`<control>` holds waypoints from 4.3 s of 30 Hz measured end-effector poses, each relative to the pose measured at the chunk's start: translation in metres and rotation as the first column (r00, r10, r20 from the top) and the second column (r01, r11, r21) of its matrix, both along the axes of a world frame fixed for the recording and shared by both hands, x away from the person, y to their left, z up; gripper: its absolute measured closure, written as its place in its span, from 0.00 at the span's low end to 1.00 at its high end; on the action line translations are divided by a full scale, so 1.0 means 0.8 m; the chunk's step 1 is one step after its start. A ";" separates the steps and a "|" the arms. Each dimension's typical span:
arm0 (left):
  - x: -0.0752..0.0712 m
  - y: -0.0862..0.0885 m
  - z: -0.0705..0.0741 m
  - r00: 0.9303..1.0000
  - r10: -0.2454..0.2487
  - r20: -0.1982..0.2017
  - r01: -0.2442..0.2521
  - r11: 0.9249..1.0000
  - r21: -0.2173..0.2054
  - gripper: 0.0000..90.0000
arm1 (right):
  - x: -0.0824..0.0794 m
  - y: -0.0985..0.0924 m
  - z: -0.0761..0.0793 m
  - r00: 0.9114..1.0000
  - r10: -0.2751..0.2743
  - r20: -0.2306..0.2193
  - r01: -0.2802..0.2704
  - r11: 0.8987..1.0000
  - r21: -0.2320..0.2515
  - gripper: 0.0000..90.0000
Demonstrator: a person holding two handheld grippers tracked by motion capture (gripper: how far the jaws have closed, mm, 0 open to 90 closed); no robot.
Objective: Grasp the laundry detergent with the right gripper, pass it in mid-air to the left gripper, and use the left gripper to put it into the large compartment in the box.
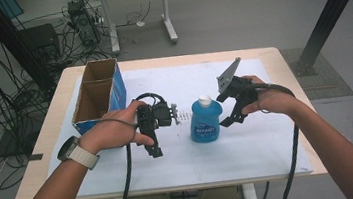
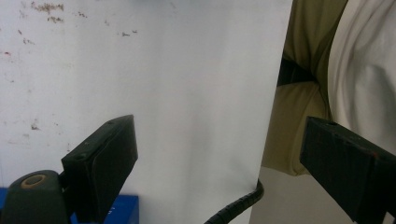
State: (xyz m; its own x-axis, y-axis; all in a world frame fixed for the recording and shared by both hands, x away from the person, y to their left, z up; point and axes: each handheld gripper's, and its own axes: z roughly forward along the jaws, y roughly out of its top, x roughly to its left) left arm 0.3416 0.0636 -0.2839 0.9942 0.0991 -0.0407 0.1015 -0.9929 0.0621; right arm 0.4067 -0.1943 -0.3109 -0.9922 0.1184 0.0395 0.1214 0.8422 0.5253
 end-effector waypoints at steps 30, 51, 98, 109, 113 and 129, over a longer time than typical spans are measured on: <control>0.000 0.002 0.000 1.000 0.002 0.004 -0.002 1.000 -0.002 0.13 | 0.000 0.001 -0.001 1.000 -0.001 -0.006 0.001 1.000 -0.002 0.07; 0.000 0.002 0.000 1.000 0.004 0.004 -0.004 1.000 -0.004 0.13 | 0.000 0.001 0.000 1.000 -0.004 -0.004 0.004 1.000 -0.001 0.07; 0.001 0.005 -0.003 1.000 0.010 0.001 -0.010 1.000 -0.012 0.13 | 0.001 0.002 -0.005 1.000 -0.015 0.010 0.015 1.000 0.023 0.07; 0.001 0.004 -0.004 1.000 0.009 -0.001 -0.009 1.000 -0.011 0.13 | -0.001 0.003 -0.010 1.000 -0.014 0.008 0.014 0.999 0.034 0.07; 0.001 0.004 -0.005 1.000 0.011 -0.002 -0.011 1.000 -0.012 0.13 | -0.001 0.004 -0.012 1.000 -0.015 0.009 0.015 0.999 0.038 0.07; 0.001 0.005 -0.006 1.000 0.014 -0.006 -0.014 1.000 -0.017 0.13 | -0.001 0.009 -0.027 1.000 -0.014 0.002 0.013 0.997 0.077 0.08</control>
